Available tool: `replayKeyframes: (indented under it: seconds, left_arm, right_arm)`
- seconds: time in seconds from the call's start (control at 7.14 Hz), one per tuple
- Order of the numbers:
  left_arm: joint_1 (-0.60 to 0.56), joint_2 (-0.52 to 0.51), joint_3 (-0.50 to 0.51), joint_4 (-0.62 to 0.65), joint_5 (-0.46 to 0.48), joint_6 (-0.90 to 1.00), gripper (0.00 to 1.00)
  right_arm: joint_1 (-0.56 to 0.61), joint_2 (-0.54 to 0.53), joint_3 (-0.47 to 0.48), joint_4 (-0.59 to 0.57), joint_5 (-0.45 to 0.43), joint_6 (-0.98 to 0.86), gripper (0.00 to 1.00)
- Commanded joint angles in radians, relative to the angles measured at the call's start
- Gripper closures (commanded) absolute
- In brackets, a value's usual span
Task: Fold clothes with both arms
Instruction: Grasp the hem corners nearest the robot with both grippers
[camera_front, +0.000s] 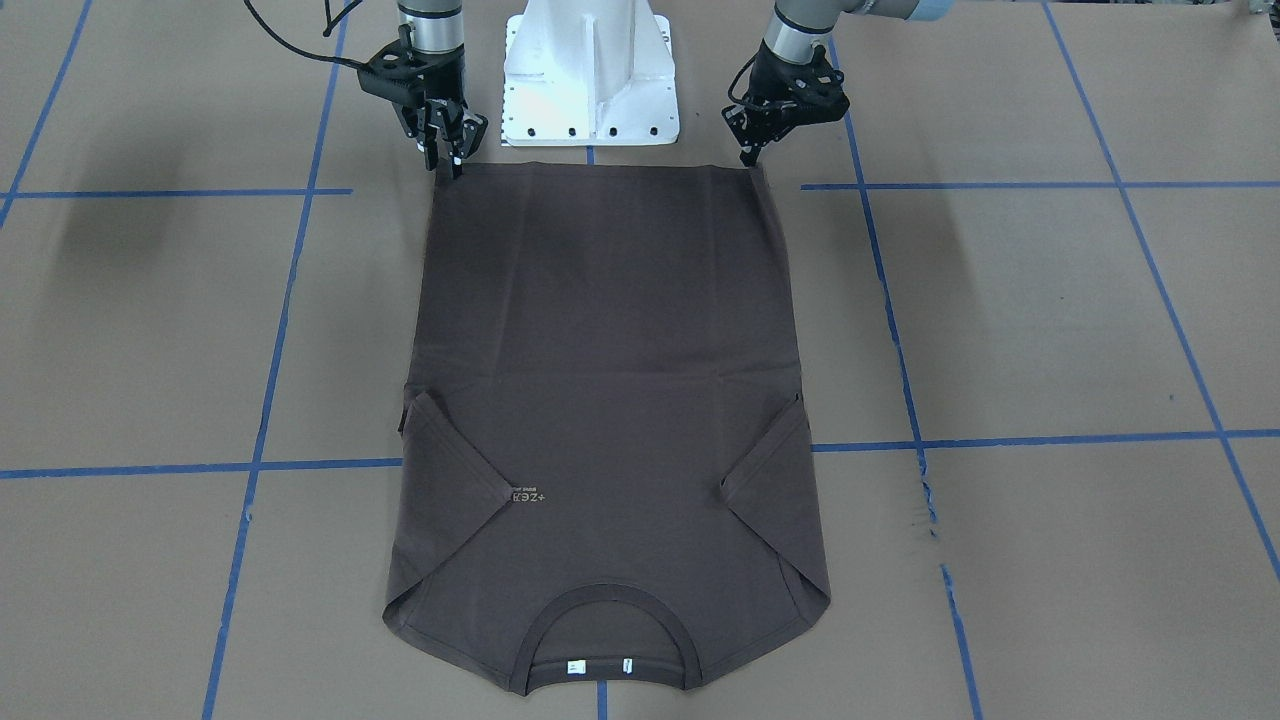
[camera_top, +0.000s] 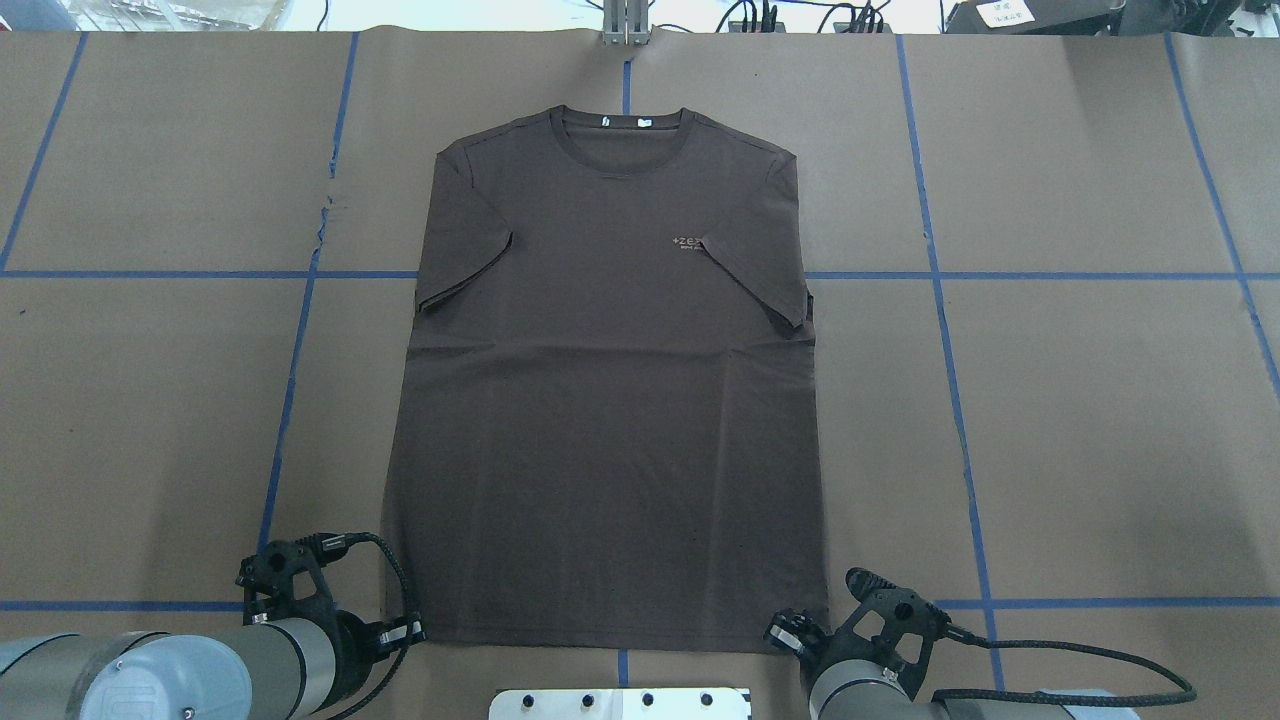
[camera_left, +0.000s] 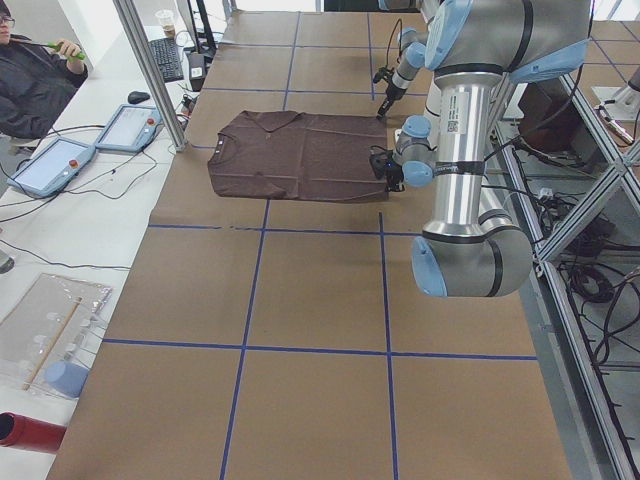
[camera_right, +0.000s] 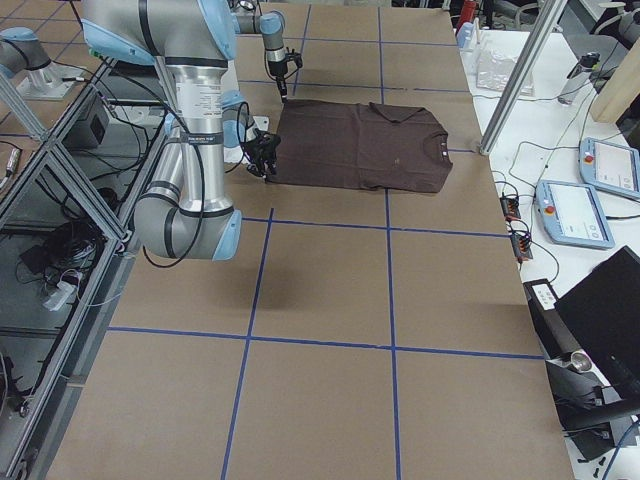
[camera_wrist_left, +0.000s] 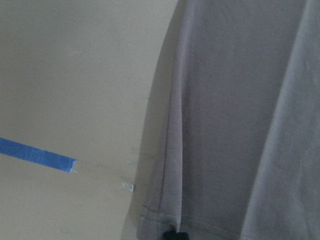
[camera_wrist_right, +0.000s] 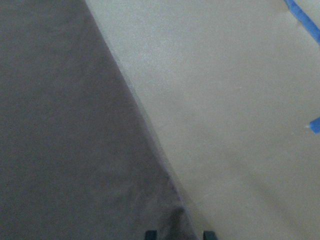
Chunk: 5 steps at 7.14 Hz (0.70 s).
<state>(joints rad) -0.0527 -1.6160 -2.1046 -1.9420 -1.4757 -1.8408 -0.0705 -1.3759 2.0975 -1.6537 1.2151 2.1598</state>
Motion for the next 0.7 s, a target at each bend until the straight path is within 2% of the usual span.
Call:
replayKeyframes:
  seconds: [0.0, 0.42, 0.56]
  left_arm:
    - [0.001, -0.001, 0.0, 0.0, 0.0, 0.0, 1.0]
    - [-0.004, -0.001, -0.015, 0.0, -0.005, 0.003, 1.0]
    - [-0.013, 0.001, -0.128, 0.102, -0.041, 0.017, 1.0]
  right_arm:
    - [0.0, 0.001, 0.001, 0.0, -0.002, 0.023, 1.0]
    - [0.003, 0.004, 0.03, -0.001, -0.005, 0.022, 1.0]
    - [0.026, -0.006, 0.109, -0.012, 0.001, 0.011, 1.0]
